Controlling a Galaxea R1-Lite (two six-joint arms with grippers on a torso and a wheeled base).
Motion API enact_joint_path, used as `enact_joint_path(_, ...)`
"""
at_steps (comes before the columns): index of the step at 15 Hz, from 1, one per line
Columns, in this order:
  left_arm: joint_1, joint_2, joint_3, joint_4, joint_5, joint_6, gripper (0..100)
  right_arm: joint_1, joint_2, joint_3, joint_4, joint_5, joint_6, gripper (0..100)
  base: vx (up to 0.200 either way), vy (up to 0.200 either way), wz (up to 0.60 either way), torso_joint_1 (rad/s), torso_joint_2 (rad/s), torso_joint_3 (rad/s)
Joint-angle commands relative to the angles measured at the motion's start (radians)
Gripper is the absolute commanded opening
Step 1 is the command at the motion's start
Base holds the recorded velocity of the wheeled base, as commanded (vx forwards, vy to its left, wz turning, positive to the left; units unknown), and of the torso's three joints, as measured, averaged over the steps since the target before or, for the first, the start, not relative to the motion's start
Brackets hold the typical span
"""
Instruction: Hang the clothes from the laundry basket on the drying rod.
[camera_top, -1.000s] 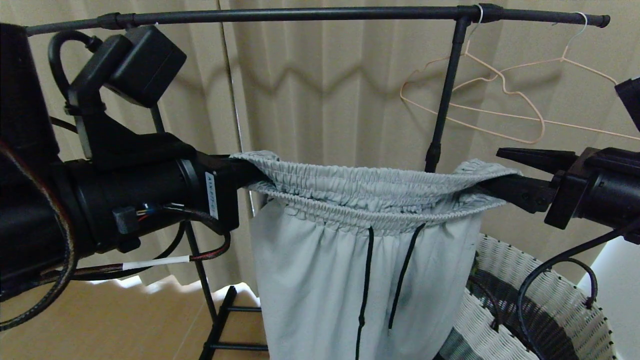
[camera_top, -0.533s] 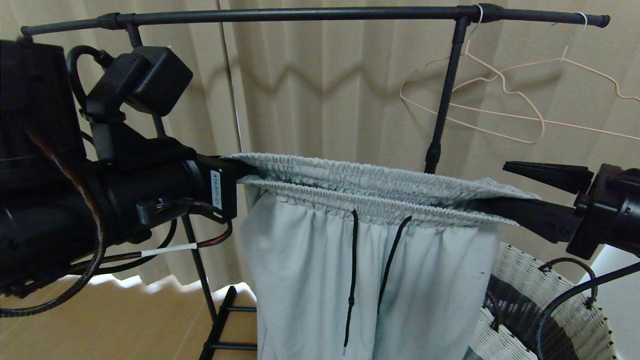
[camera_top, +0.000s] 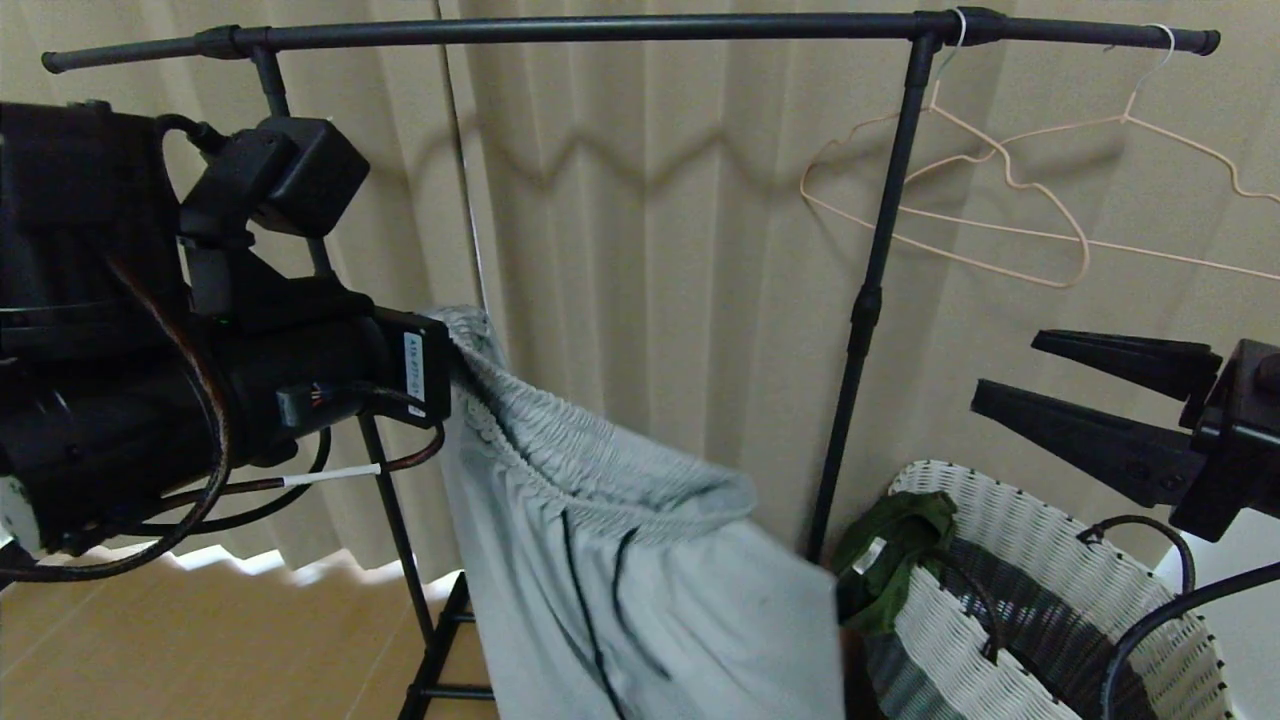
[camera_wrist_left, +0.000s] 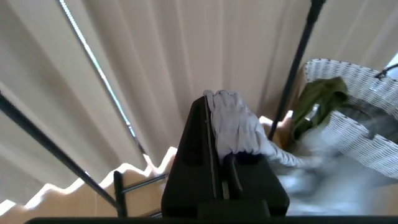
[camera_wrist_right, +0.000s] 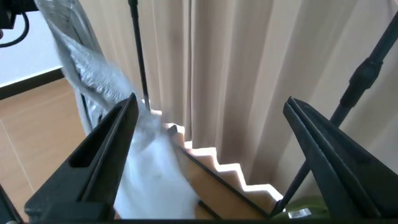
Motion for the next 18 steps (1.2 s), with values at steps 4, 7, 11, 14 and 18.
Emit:
enact_joint_path(4,0.033,-0.009,0.025,-0.002,0.004,0.006,0,-0.002,-0.003,0.033,0.001,-0.006,-0.003,100,0.0,0.0,0.0,0.0,0.0,0.0)
enact_joint_path(7,0.071,-0.09,0.099,-0.004,0.014,0.052,0,-0.045,-0.006,0.079,0.004,-0.009,-0.048,100,0.0,0.0,0.0,0.0,0.0,0.0)
enact_joint_path(11,0.197,-0.328,0.243,-0.011,0.013,0.12,0,-0.142,-0.05,0.172,0.005,-0.078,-0.106,100,0.0,0.0,0.0,0.0,0.0,0.0)
enact_joint_path(14,0.372,-0.466,0.336,-0.004,0.013,0.182,0,-0.185,-0.101,0.233,0.007,-0.11,-0.108,100,0.0,0.0,0.0,0.0,0.0,0.0)
enact_joint_path(18,0.642,-0.627,0.47,-0.004,-0.056,0.216,0,-0.265,-0.152,0.331,-0.018,-0.193,-0.261,100,0.0,0.0,0.0,0.0,0.0,0.0)
